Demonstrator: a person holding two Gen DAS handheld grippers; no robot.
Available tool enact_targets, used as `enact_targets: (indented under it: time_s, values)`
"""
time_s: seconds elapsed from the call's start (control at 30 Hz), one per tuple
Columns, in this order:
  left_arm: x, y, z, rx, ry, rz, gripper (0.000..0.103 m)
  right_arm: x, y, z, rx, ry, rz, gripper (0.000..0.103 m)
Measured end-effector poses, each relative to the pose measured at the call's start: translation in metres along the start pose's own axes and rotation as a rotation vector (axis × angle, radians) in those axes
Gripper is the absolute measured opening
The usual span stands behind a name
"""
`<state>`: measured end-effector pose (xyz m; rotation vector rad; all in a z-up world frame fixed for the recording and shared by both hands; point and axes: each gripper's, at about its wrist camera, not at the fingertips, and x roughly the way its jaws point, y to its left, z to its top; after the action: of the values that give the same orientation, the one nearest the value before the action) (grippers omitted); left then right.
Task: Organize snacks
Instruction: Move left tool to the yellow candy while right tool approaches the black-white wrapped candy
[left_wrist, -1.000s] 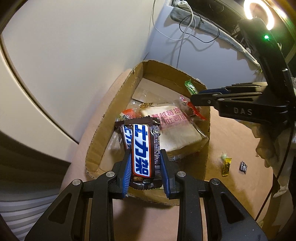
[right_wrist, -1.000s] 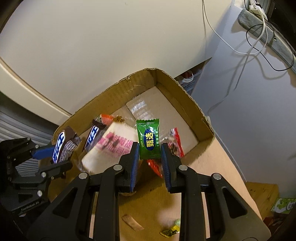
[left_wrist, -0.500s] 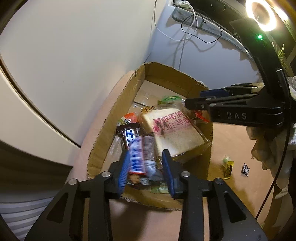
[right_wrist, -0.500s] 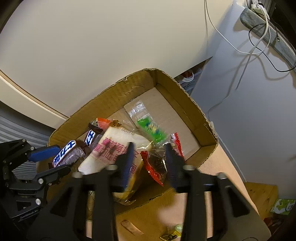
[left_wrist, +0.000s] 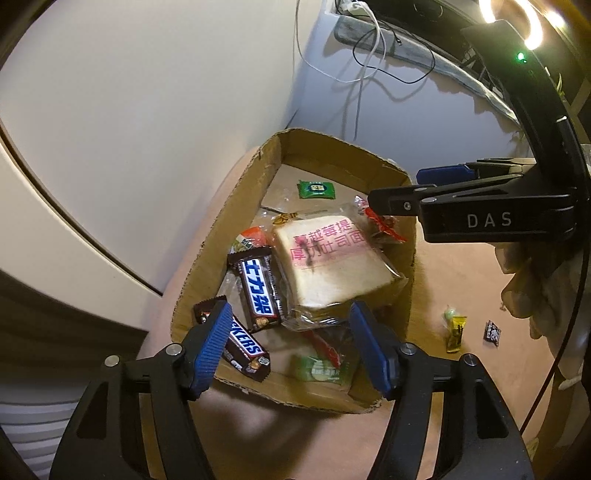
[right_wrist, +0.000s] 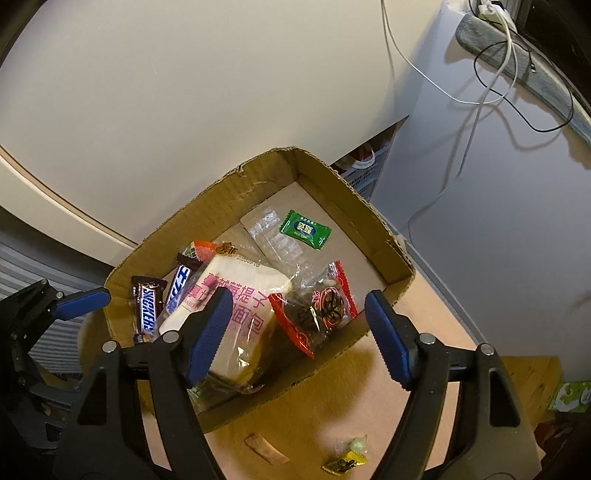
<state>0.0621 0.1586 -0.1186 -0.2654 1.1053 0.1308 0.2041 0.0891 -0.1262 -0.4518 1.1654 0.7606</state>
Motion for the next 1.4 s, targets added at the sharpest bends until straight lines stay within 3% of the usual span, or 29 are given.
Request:
enact_targets:
  time_s: [0.4, 0.97, 1.2, 1.4]
  values:
    - [-0.012, -0.029, -0.009, 0.052, -0.020, -0.023, 0.066, -0.039, -0.027, -0.035, 0.056, -0.033, -0.016, 0.077]
    - [0.003, -0.110, -0.039, 0.181, 0.049, -0.160, 0.064, -0.082, -0.129, -0.175, 0.312, -0.001, -0.093, 0.077]
    - [0.024, -0.146, -0.048, 0.227, 0.112, -0.209, 0.063, -0.070, -0.142, -0.215, 0.285, 0.046, -0.108, 0.077]
    - [0.054, -0.170, -0.048, 0.212, 0.189, -0.240, 0.057, -0.051, -0.132, -0.234, 0.200, 0.096, -0.103, 0.074]
